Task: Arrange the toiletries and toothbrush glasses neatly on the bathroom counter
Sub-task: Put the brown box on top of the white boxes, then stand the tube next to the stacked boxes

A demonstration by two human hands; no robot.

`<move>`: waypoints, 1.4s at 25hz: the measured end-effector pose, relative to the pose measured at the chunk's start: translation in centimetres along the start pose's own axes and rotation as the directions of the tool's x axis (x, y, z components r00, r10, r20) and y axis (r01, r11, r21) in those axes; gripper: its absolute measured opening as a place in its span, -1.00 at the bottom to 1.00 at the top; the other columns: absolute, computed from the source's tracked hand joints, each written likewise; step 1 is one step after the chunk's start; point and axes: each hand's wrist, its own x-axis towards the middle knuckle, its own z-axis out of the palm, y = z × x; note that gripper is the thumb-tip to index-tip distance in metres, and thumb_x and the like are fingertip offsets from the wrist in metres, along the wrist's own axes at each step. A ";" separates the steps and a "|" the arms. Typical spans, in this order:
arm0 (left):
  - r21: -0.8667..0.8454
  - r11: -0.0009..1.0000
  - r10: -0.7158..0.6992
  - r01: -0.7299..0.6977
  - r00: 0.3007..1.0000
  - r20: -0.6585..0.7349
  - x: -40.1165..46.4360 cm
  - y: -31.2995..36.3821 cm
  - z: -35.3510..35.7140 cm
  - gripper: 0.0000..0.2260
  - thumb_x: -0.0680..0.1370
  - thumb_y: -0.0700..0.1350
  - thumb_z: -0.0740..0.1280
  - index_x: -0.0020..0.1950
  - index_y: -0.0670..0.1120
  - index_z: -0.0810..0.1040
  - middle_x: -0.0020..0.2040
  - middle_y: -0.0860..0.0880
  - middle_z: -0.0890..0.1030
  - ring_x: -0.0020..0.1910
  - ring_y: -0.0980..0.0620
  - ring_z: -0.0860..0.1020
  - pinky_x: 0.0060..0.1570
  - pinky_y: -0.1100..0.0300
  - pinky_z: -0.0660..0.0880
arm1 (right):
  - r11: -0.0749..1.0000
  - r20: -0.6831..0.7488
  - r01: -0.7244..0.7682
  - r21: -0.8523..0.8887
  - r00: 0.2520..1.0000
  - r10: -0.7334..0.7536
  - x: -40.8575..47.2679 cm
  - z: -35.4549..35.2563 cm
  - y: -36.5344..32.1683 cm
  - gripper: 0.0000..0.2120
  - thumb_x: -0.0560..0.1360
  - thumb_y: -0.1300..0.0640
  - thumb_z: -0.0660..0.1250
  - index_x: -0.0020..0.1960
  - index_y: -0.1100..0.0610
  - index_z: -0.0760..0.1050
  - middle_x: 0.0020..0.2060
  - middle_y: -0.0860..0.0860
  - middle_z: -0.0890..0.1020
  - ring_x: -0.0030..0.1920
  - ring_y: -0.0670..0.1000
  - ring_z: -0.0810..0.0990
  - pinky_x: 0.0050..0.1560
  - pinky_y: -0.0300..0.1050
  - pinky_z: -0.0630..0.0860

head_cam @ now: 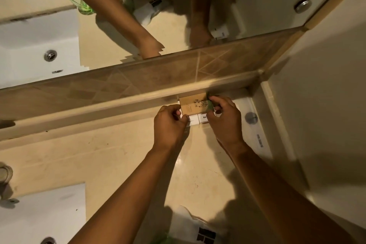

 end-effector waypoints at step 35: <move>0.388 0.921 -0.190 -0.029 0.836 0.514 -12.5 -9.6 -6.2 -0.95 0.45 -0.13 0.47 -0.17 -0.08 0.64 -0.08 -0.11 0.70 -0.06 -0.07 0.63 -0.07 0.11 0.53 | 0.875 0.515 0.285 -0.392 0.856 -0.048 -20.7 -1.1 3.1 -0.81 0.44 0.09 0.43 0.04 0.10 0.58 -0.08 0.02 0.60 -0.05 0.07 0.55 0.09 0.05 0.48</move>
